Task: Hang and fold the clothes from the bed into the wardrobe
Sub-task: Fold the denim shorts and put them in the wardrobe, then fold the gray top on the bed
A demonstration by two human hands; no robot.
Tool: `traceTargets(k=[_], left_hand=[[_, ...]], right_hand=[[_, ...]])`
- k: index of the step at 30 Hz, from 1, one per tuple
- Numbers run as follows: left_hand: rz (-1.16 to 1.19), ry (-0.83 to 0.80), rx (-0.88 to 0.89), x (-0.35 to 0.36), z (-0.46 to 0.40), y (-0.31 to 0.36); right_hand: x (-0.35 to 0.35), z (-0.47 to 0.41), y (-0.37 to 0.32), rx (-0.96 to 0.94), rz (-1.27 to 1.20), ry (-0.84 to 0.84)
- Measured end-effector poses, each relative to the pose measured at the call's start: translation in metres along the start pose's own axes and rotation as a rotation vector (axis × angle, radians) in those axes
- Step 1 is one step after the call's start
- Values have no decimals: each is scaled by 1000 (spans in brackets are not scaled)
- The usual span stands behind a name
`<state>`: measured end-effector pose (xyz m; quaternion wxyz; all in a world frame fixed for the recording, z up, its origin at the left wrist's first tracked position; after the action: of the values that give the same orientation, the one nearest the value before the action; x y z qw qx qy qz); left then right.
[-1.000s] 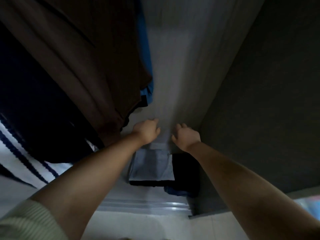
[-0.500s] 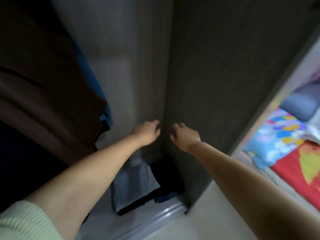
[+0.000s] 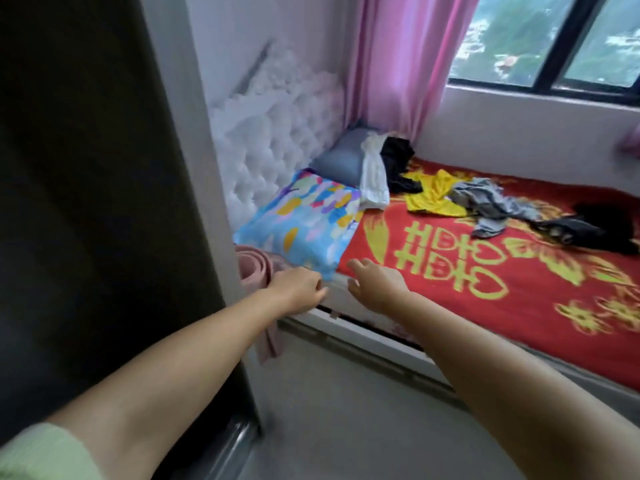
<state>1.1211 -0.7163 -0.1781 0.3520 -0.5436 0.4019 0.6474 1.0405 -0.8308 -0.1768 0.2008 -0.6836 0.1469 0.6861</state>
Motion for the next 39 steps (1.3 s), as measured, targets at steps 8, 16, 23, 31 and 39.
traceTargets(k=[8,16,23,31,39], left_hand=[[70,-32,165,4,-146,159],[29,-87,342,13,-252,279],[14,-134,451,44,-350,338],[-40,-174,466,51,-514,342],[-6,-216,515,84,-631,363]], right_hand=[[-25,25,233,256,83,-53],[-30,58,387,468,-7,-13],[-3,32,480,593,-16,-67],[-5,-73,599,720,-33,-71],[37,-152,687,776,-76,-168]])
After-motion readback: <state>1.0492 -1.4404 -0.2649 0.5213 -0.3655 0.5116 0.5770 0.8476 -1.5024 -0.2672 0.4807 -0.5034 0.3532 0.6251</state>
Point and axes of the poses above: each hand's wrist, its own z-axis away from the middle knuckle, its own x-axis out of the palm, y = z × x, the point moved 6 cm from there along -z, towards the middle knuckle, and after that the axes turned 7 degrees about x, right-handed, at the moved point
